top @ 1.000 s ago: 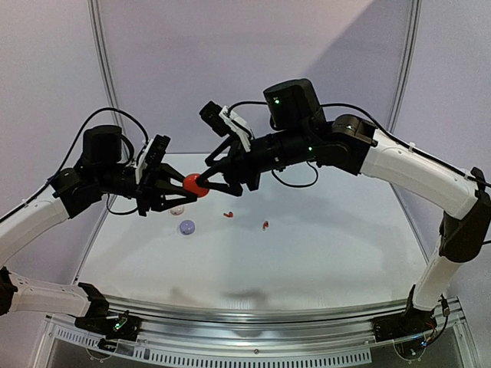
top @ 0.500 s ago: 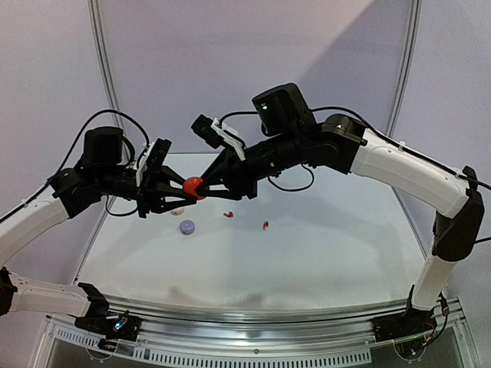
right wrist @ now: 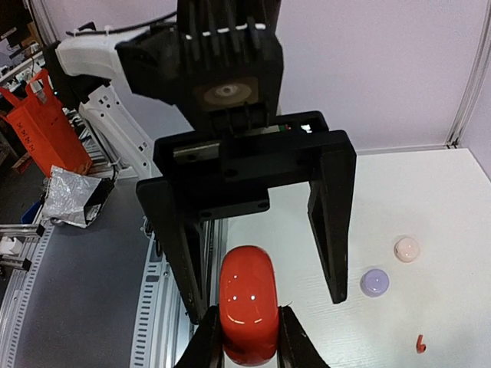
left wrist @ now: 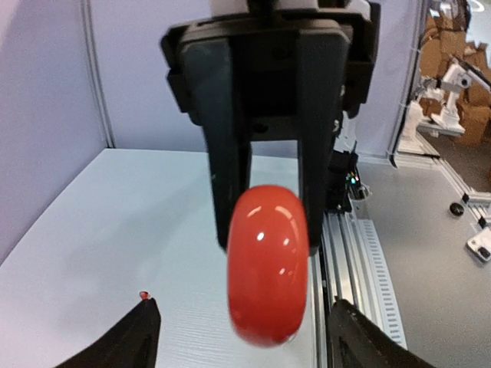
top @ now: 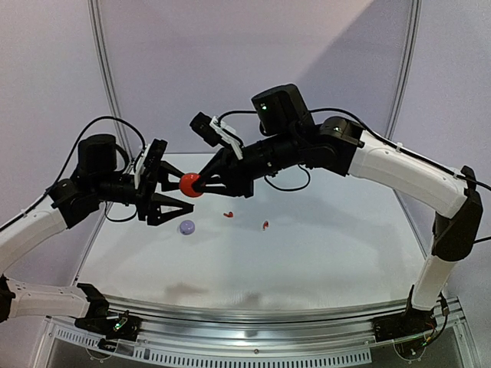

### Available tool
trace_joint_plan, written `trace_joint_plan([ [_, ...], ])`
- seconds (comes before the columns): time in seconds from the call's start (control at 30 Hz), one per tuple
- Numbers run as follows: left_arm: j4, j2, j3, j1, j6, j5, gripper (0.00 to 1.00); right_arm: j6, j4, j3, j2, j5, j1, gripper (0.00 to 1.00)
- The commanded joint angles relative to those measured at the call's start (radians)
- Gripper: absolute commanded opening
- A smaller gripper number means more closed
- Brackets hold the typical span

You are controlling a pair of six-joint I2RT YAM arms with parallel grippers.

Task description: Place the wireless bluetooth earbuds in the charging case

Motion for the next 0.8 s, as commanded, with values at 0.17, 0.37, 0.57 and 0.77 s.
trace_joint_plan([
  [0.17, 0.644, -0.144, -0.305, 0.03, -0.434, -0.098, 0.77, 0.075, 0.36, -0.203, -0.152, 0.004, 0.004, 0.0],
  [0.37, 0.775, -0.114, -0.312, 0.0, -0.557, -0.138, 0.6, 0.109, 0.419, -0.2, -0.133, -0.012, 0.003, 0.0],
  [0.57, 0.784, -0.108, -0.298, -0.008, -0.575, -0.149, 0.6, 0.104, 0.427, -0.18, -0.107, -0.023, 0.005, 0.0],
  [0.77, 0.763, -0.095, -0.269, -0.015, -0.573, -0.154, 0.61, 0.081, 0.368, -0.125, -0.066, -0.025, 0.006, 0.0],
])
